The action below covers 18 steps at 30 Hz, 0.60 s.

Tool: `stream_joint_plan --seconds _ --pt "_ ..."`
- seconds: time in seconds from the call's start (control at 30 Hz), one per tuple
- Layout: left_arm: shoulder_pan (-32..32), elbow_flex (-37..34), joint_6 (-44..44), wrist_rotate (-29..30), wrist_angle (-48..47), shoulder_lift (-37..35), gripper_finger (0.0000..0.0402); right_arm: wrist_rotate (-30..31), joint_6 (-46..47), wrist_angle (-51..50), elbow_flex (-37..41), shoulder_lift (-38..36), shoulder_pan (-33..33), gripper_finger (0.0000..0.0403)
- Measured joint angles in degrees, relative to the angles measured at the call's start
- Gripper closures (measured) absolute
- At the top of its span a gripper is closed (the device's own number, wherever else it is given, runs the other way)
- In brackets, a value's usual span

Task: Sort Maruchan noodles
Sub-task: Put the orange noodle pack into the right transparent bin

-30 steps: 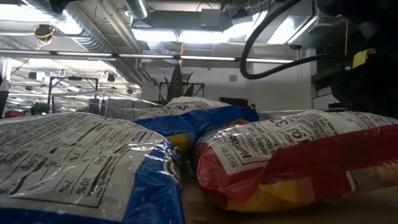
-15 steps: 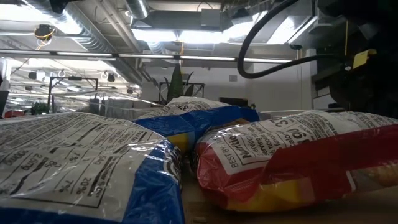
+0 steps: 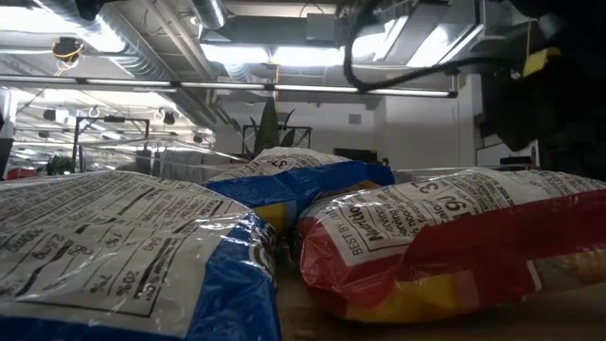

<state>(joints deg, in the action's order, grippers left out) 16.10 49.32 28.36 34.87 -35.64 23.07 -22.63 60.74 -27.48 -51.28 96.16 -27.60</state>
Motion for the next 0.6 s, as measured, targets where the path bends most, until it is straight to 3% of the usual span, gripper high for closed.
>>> stream_joint_plan --seconds 0.2,0.6 --pt "0.0 0.0 0.0 0.0 0.0 0.0 0.0143 2.0 -8.3 -10.5 -5.7 0.0 4.1 0.0401" --pt "0.0 0.0 0.0 0.0 0.0 0.0 0.0143 11.4 -34.1 -40.1 -23.3 -0.1 18.5 0.0402"
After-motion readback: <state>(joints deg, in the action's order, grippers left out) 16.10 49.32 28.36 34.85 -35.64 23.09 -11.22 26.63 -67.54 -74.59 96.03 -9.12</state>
